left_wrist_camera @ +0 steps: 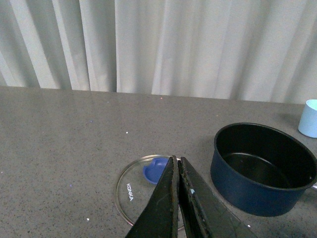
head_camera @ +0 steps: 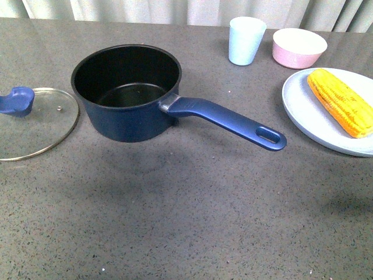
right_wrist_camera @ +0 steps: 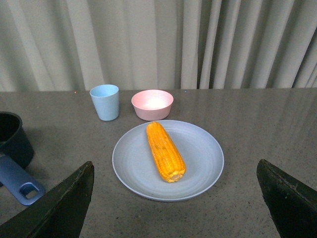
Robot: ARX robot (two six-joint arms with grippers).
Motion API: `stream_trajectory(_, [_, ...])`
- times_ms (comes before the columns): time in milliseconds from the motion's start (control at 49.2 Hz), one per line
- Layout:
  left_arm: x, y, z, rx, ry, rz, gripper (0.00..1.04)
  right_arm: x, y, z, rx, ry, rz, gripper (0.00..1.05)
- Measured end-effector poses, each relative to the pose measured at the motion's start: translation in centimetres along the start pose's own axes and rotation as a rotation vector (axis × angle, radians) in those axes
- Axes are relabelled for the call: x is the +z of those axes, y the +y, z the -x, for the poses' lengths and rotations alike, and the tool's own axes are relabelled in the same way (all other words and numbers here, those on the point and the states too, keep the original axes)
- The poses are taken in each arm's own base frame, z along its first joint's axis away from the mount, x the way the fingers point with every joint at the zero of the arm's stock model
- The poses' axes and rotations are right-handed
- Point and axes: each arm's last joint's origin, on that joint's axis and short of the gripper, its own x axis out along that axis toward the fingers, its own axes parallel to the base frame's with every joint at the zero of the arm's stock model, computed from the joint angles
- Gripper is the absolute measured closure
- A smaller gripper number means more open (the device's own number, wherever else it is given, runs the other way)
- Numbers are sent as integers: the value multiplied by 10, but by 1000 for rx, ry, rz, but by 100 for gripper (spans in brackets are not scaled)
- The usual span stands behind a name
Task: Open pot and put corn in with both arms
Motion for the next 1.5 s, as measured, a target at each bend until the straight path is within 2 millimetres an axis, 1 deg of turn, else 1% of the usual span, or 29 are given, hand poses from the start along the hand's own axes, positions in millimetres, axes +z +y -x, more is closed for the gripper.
stream_trajectory(366, [1, 0, 12, 0, -6, 0, 103, 0, 0, 0, 0, 0, 0, 9])
stream_trajectory(853, [1, 0, 19, 0, -5, 0, 103, 0, 0, 0, 0, 0, 0, 9])
stream_trajectory(955, [-4, 0, 27, 0, 29, 0, 103, 0, 0, 0, 0, 0, 0, 9])
stream_trajectory(1036, [-2, 0, 30, 0, 6, 0, 103, 0, 0, 0, 0, 0, 0, 9])
stream_trajectory(1381, [-3, 0, 30, -1, 11, 0, 103, 0, 0, 0, 0, 0, 0, 9])
stream_trajectory(1402, [-3, 0, 30, -1, 11, 1, 103, 0, 0, 0, 0, 0, 0, 9])
stream_trajectory(1503, [-3, 0, 30, -1, 11, 0, 80, 0, 0, 0, 0, 0, 0, 9])
